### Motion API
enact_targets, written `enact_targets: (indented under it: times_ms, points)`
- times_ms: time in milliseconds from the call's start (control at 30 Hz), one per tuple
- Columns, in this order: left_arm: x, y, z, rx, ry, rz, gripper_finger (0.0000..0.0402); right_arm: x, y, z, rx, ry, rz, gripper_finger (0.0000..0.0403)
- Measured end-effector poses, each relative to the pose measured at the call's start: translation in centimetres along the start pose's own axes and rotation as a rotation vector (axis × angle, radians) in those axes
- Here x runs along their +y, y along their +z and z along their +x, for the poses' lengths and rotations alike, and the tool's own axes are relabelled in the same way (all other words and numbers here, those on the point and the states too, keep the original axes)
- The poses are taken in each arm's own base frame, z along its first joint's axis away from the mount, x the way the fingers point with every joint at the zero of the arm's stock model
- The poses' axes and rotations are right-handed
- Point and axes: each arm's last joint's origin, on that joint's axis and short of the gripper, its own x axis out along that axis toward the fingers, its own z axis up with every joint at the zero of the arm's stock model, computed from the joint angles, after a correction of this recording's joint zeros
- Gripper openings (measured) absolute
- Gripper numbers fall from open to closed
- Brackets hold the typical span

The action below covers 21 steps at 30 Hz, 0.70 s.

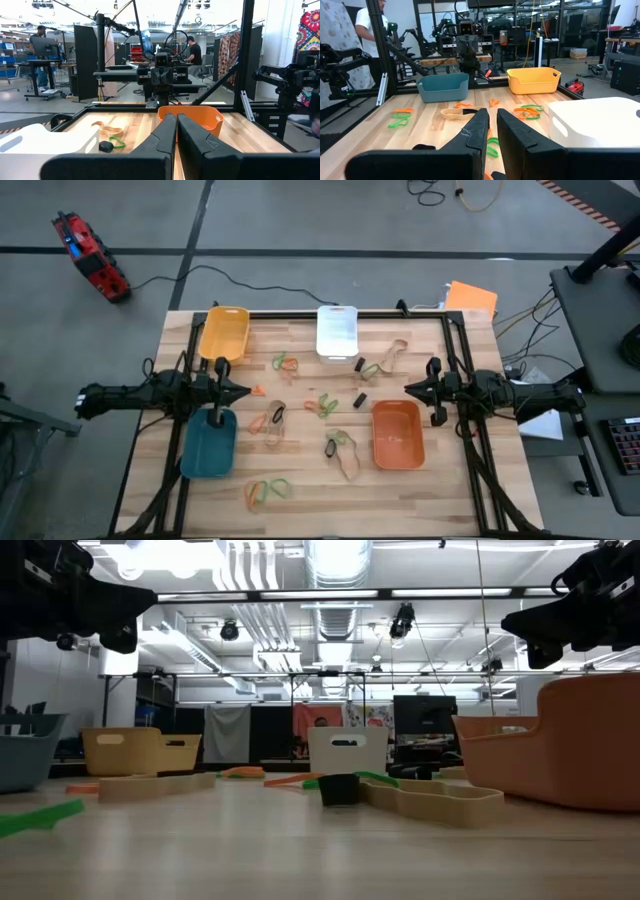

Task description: Sort rubber bands into baskets

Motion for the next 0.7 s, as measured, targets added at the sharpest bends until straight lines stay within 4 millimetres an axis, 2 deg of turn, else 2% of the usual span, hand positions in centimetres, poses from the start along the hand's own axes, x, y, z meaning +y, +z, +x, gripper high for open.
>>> enact_targets:
  times_ms: [400,533,700]
  points:
    - [0.0,0.1,0.0,-0.006,0.001,-0.001,0.0000,0.0,0.0,0.0,-0.002,0.000,-0.008,0.0034]
    - [-0.1,0.7,0.0,-0.073,-0.024,-0.192,0.0000,0.0,0.2,0.0,-0.018,0.000,-0.014,0.0034]
    - [-0.1,1.8,-0.2,-0.182,-0.046,-0.340,0.0000,0.0,1.3,-0.1,-0.139,-0.007,0.082,0.0034]
